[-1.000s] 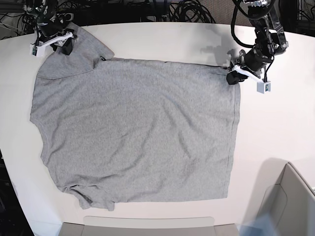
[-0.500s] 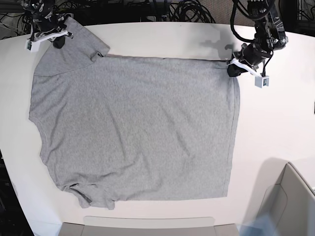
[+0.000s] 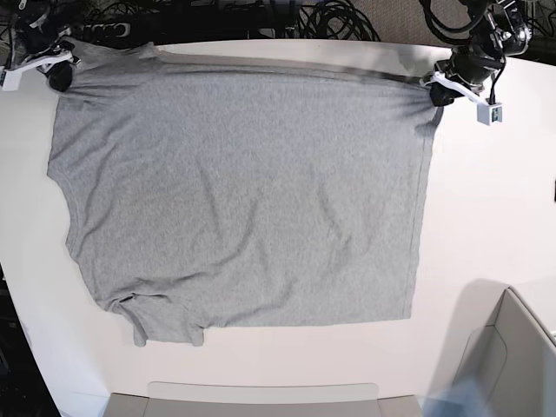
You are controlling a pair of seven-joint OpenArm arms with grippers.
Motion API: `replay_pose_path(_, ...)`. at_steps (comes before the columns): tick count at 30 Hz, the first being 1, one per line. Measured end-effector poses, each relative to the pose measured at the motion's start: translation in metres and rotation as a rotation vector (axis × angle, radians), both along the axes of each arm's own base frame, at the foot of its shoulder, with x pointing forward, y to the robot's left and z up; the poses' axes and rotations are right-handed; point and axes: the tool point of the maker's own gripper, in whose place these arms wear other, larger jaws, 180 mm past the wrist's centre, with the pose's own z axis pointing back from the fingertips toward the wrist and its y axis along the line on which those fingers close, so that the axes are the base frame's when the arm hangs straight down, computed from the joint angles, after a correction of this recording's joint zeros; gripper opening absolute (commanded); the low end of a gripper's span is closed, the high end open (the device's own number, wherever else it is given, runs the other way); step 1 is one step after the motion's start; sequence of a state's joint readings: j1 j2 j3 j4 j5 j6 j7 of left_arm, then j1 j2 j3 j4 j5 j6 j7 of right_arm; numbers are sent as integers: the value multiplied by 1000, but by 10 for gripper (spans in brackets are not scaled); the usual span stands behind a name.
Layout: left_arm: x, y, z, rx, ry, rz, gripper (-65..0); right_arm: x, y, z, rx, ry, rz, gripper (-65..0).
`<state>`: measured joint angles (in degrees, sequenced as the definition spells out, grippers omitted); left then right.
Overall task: Fold the T-shirt properly
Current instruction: 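Lift the shoulder edge with both grippers and fold it toward the hem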
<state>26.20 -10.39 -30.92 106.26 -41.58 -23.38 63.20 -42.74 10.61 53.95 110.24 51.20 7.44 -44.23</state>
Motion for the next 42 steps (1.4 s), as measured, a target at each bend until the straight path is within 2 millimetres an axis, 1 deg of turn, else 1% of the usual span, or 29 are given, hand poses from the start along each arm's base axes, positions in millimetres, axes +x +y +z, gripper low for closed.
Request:
replay_pose_path(4, 10, -2, 16, 17, -53, -17, -650, 15, -10, 20, -43, -52, 1, -650)
replay_pose_path(7, 6, 3, 17, 23, -43, -4, -650, 24, -15, 28, -68, -63, 32, -650)
replay_pose_path(9, 9, 0, 16, 13, -34, 0, -650, 30, -16, 31, -75, -78, 36, -650)
replay_pose_path(10, 14, 0, 17, 11, -34, -2, -650, 35, -17, 33, -75, -93, 32, -650)
replay_pose_path(13, 44, -2, 30, 1, -87, -10, -650, 44, -17, 37, -76, -120, 32, -650)
replay_pose_path(14, 54, -2, 36, -1, -111, -12, -650, 49, -15, 37, -79, -120, 45, -650)
replay_pose_path(16, 64, -3, 41, -7, -125, -12, -650, 59, -10, 30, -104, -83, 100, -650)
replay_pose_path(17, 67, -3, 43, -13, -125, 1, -650, 63, -7, 26, -109, -64, 121, -650)
replay_pose_path(20, 70, -1, 41, -56, -86, 80, -650, 78, -9, 19, -146, -50, 121, -650)
replay_pose_path(23, 86, 2, 48, -76, -113, 109, -650, 91, -9, 10, -157, -37, 128, -650)
replay_pose_path(25, 98, 1, 45, -109, -119, 117, -650, 102, -9, 8, -174, -38, 131, -650)
replay_pose_path(27, 107, -4, 31, -149, -83, 125, -650, 114, -6, 8, -188, -46, 144, -650)
replay_pose_path(29, 109, -6, 21, -177, -54, 147, -650, 125, -3, 5, -195, -44, 156, -650)
replay_pose_path(33, 121, -6, 20, -205, -57, 164, -650, 144, -3, -2, -225, -25, 165, -650)
replay_pose_path(37, 135, -7, 18, -236, -60, 172, -650, 166, 5, -9, -221, -18, 190, -650)
replay_pose_path(40, 144, -8, 16, -247, -73, 179, -650, 183, 4, -6, -218, -31, 202, -650)
replay_pose_path(42, 152, -11, 11, -241, -77, 166, -650, 194, 0, -2, -216, -41, 200, -650)
